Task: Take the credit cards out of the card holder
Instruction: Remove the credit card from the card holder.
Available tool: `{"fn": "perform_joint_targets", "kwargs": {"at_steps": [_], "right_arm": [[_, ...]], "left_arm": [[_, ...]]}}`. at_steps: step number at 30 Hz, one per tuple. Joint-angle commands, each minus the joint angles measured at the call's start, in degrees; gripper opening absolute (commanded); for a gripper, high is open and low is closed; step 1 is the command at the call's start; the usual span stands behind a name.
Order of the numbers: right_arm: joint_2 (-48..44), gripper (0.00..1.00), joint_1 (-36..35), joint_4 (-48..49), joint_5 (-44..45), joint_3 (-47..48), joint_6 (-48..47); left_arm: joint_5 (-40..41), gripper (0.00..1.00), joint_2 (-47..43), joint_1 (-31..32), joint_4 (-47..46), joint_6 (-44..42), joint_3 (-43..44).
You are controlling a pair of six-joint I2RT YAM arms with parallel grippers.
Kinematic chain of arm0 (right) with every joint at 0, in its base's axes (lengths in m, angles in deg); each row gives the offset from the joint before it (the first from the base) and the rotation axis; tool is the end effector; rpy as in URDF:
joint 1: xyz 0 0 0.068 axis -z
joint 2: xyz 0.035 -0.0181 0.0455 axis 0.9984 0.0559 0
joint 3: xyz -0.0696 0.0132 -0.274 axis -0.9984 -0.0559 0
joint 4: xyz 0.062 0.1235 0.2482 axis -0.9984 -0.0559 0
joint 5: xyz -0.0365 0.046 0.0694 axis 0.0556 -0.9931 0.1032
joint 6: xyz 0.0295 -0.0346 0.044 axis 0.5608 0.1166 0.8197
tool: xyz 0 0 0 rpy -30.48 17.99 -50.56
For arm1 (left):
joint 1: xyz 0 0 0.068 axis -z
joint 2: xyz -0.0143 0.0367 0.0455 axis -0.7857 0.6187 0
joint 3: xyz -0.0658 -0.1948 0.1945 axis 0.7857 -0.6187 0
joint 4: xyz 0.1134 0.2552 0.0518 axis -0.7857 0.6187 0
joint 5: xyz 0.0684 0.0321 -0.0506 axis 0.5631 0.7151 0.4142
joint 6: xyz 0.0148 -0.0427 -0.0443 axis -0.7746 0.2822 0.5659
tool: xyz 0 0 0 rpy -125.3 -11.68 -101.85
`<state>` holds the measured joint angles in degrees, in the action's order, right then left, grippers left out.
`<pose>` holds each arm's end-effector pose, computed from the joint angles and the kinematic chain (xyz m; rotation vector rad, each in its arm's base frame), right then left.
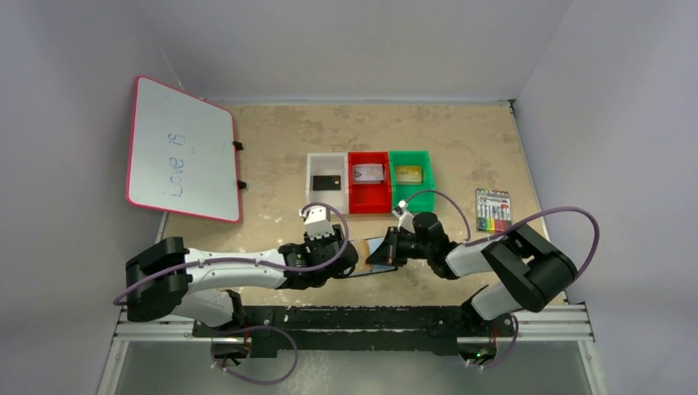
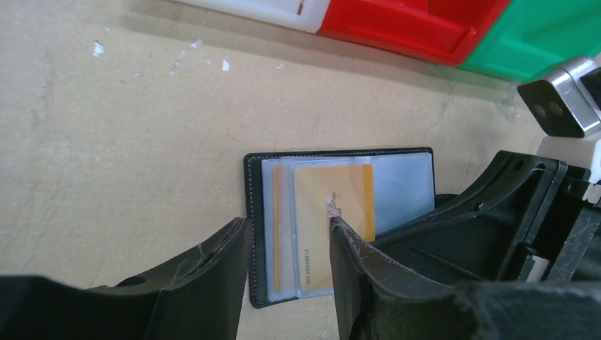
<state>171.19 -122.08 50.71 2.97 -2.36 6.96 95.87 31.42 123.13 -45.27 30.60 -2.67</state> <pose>0.1851 0.1622 0.1015 -0.1002 2.3078 1.4191 0.1194 -0.2474 0.1833 -0.3582 2.1937 -0.4184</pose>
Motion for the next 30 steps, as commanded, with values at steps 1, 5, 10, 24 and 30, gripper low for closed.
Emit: {"fn": "perform_joint_targets", "kwargs": {"at_steps": [1,5,10,24,30], "right_arm": [[0.6,0.00,-0.1,2.8,0.5,-0.9,2.0],[1.5,0.00,-0.1,4.4,1.4,-2.1,3.2],[3.2,0.00,-0.1,6.8,2.2,-3.0,5.3],[1.9,0.05,-0.1,9.3,5.4,-5.2,9.8],[5.0,0.13,-0.1,18.7,4.7,-7.4,14.9]], "left_arm": [[-5.7,0.43,3.2,-0.9,-14.9,-5.7,0.1],[-7.3,0.42,8.1,-1.8,-17.9,-7.6,3.5],[-11.8,0.40,13.5,-4.0,-22.4,-6.1,3.3],[-10.8,0.33,18.9,-4.7,-18.6,2.5,-1.7],[-10.9,0.33,17.8,-3.8,-19.0,2.0,-2.9]]}}
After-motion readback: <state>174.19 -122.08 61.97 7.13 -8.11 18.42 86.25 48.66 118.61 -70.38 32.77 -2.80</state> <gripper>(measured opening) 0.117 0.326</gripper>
